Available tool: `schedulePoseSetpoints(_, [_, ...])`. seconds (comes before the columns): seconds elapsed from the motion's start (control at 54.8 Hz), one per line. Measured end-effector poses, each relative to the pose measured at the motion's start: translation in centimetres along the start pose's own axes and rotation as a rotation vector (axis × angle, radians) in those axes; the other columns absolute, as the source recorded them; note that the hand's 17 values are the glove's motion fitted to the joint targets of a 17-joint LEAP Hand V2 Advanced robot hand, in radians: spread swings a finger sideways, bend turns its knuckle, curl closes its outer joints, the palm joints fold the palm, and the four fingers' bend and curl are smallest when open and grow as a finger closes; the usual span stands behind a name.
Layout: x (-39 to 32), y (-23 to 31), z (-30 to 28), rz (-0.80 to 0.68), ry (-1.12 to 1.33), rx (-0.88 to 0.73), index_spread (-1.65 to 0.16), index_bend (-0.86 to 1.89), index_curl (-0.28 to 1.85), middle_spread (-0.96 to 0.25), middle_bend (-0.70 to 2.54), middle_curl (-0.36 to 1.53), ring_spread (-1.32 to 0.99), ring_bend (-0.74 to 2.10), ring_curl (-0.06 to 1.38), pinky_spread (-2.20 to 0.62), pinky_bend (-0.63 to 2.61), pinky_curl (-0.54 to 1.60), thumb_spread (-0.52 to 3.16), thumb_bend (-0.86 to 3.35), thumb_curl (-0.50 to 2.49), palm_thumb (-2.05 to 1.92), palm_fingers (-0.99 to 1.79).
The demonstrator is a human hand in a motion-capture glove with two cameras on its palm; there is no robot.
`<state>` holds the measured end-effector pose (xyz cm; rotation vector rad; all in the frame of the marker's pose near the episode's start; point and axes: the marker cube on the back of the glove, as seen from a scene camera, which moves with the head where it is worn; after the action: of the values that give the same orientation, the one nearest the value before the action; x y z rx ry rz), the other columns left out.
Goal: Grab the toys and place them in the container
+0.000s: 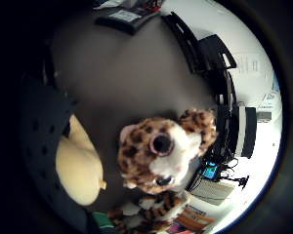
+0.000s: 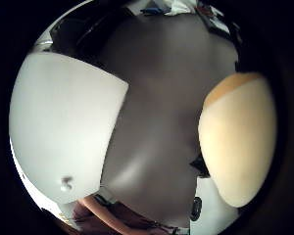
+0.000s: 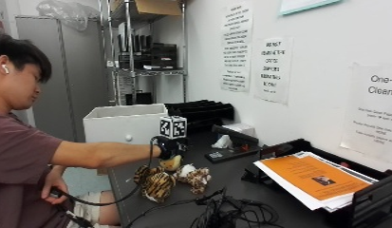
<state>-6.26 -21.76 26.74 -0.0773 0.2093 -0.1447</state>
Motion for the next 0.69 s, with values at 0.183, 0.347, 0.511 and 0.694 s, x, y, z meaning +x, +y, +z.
schedulePoseSetpoints(0.183, [-1.5,0.4,-8.0,-0.027,-0.040,-0.075,-0.39,0.59,0.35,-0.34,0.93,0.46,-0.40,1.19,0.62,-0.31,1.03,0.43,0.79,0.24,0.71,0.71,1.01])
schedulePoseSetpoints(0.347, [-2.8,2.0,-17.9,-0.065,-0.024,-0.016,-0.42,0.76,0.47,-0.38,1.10,0.58,-0.45,1.26,0.70,-0.33,1.08,0.48,0.55,0.22,0.81,0.72,0.92])
schedulePoseSetpoints(0.511, [-5.4,3.8,-26.9,-0.100,0.008,0.068,-0.44,0.88,0.59,-0.39,1.19,0.68,-0.47,1.33,0.75,-0.34,1.16,0.54,0.37,0.21,0.89,0.71,0.82])
schedulePoseSetpoints(0.694, [-8.8,5.6,-32.5,-0.164,0.011,0.162,-0.44,0.95,0.72,-0.38,1.26,0.78,-0.48,1.41,0.79,-0.34,1.24,0.59,0.22,0.20,0.96,0.70,0.72])
